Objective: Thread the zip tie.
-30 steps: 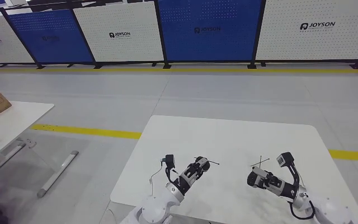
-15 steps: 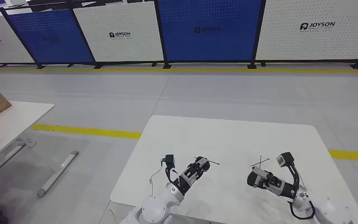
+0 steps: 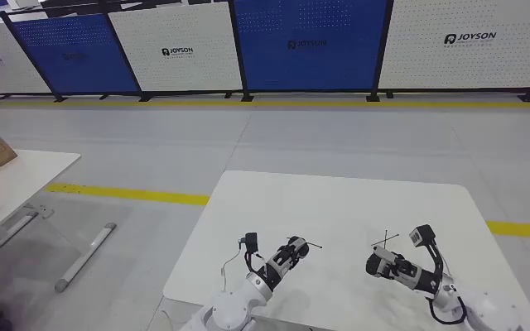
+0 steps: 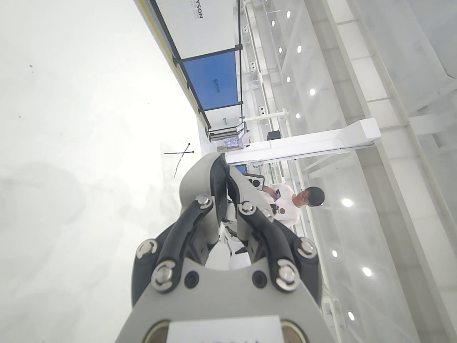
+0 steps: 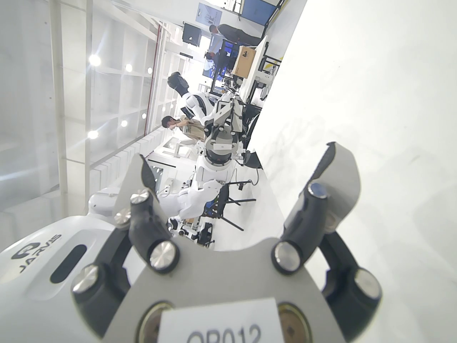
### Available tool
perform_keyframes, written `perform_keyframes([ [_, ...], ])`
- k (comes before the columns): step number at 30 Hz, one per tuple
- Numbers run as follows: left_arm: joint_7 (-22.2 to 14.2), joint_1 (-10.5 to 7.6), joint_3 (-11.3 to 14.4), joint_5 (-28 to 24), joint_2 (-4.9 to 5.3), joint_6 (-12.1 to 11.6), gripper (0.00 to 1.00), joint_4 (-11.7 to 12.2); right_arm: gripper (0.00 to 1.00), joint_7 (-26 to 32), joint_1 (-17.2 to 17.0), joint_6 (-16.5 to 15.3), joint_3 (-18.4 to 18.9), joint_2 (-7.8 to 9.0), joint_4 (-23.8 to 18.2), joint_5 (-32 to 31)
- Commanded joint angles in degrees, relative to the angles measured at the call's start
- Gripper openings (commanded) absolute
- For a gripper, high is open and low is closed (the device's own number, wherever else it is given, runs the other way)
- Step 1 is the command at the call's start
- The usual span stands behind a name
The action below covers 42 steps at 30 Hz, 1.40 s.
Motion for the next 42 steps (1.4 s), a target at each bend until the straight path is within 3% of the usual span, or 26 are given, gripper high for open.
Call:
perform_keyframes([
  [1, 0.0, 0.00, 0.0, 0.0, 0.00, 0.0, 0.00, 0.0, 1.00, 0.0, 0.0, 0.0, 0.0, 0.00, 0.0, 0.0],
  [15, 0.1, -0.04, 0.0, -0.2, -0.02, 0.0, 0.00, -0.1, 1.00, 0.0, 0.0, 0.0, 0.0, 0.00, 0.0, 0.0],
  [18, 0.9, 0.47, -0.3, -2.6, -0.17, -1.7, 0.00, -0.7, 1.00, 0.0, 0.0, 0.0, 0.0, 0.00, 0.0, 0.0],
  [20, 1.6, 0.90, -0.4, -2.3, -0.20, -3.8, 0.00, -1.3, 1.00, 0.0, 0.0, 0.0, 0.0, 0.00, 0.0, 0.0],
  [22, 4.5, 1.03, -0.3, 0.3, -0.32, -5.0, 0.00, -1.3, 1.00, 0.0, 0.0, 0.0, 0.0, 0.00, 0.0, 0.0],
  [24, 6.3, 0.94, 0.5, 2.5, -0.50, -4.8, 0.00, -1.3, 1.00, 0.0, 0.0, 0.0, 0.0, 0.00, 0.0, 0.0],
  [36, 6.3, 0.94, 0.5, 2.5, -0.50, -4.8, 0.00, -1.3, 1.00, -0.3, 0.0, 0.0, 0.0, 0.00, -0.1, -0.2],
  [39, 6.3, 0.94, 0.5, 2.5, -0.50, -4.8, 0.00, -1.3, 1.00, 0.1, 0.1, 1.1, 0.8, 0.51, -3.6, -6.1],
  [42, 6.3, 0.94, 0.5, 2.5, -0.50, -4.8, 0.00, -1.3, 1.00, 0.6, -0.2, 3.1, 4.1, 1.35, -6.4, -9.5],
])
